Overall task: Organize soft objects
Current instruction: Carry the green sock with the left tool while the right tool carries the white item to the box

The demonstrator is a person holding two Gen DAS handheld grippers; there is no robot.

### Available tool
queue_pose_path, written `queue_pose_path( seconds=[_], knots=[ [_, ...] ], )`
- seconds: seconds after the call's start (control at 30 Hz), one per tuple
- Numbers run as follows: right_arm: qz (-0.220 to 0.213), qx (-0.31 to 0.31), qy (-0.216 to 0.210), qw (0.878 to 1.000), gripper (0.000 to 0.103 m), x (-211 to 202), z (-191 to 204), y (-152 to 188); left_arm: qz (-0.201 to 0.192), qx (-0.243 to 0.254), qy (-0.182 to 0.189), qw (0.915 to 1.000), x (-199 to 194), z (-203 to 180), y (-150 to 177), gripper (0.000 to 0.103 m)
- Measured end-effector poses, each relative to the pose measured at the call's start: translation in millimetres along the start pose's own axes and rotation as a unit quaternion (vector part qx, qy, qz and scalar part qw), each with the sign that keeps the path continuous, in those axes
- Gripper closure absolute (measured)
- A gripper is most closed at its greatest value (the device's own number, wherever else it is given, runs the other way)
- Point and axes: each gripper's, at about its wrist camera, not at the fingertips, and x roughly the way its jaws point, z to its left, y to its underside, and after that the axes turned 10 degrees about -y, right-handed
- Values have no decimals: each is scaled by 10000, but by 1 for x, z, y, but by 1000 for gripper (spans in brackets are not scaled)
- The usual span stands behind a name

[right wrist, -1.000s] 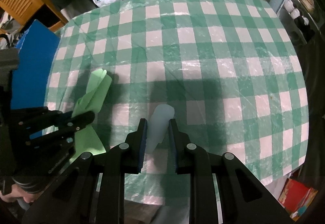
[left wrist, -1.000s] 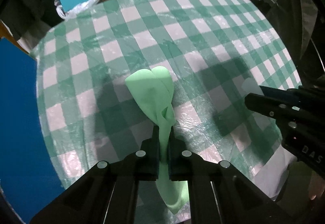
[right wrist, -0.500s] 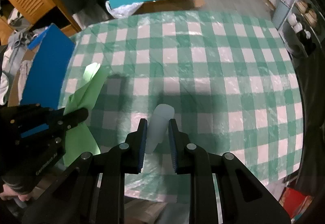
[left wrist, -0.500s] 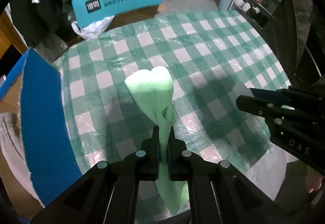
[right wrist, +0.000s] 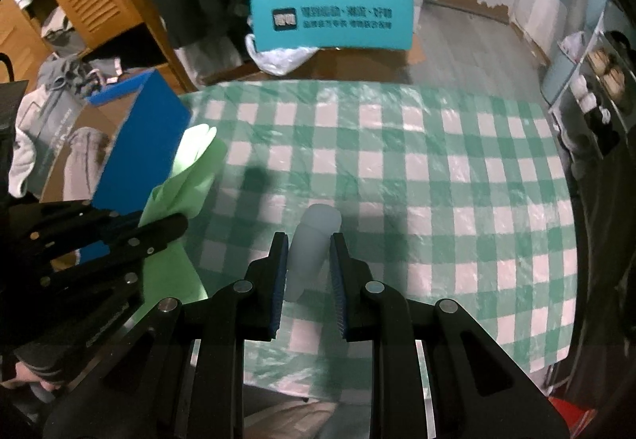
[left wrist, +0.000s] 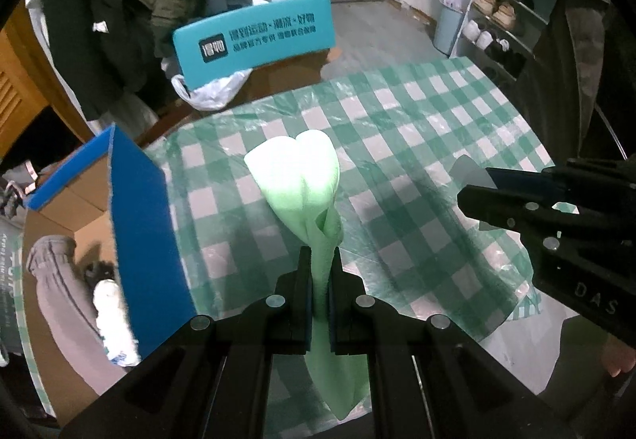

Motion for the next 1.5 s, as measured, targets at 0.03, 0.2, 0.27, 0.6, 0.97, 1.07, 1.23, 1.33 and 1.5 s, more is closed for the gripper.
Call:
queue_pose_path(
  seconds=[0.03,0.2,0.27,0.6,0.97,1.07,1.23,1.33,1.5],
  knots=[
    [-20,-29,-18,10000,83,-2,3,-1,-29,-10,-11,10000,-3,3,0,97],
    [-114,-188,-85,9997,83,-8,19,-6,-117,-87,-26,9999,-13,16,3,97],
    [-142,-241,-117,9995,83,-11,25,-6,-155,-111,-37,9998,-17,20,3,97],
    [-230,-498,-238,9982,83,-20,52,-10,-383,-235,-68,9990,-41,46,6,97],
    [-225,-740,-396,9962,83,-17,82,-20,-600,-416,-103,9973,-63,82,10,97],
    [-196,-810,-441,9955,83,-13,92,-24,-600,-462,-105,9971,-64,91,13,97],
    [-146,-912,-494,9945,83,-5,111,-31,-618,-582,-160,9963,-64,109,17,97],
    [-132,-995,-547,9934,83,0,125,-36,-617,-677,-150,9957,-64,121,21,97],
    [-58,-1098,-610,9921,83,10,143,-40,-634,-782,-248,9946,-64,139,27,97]
  ],
)
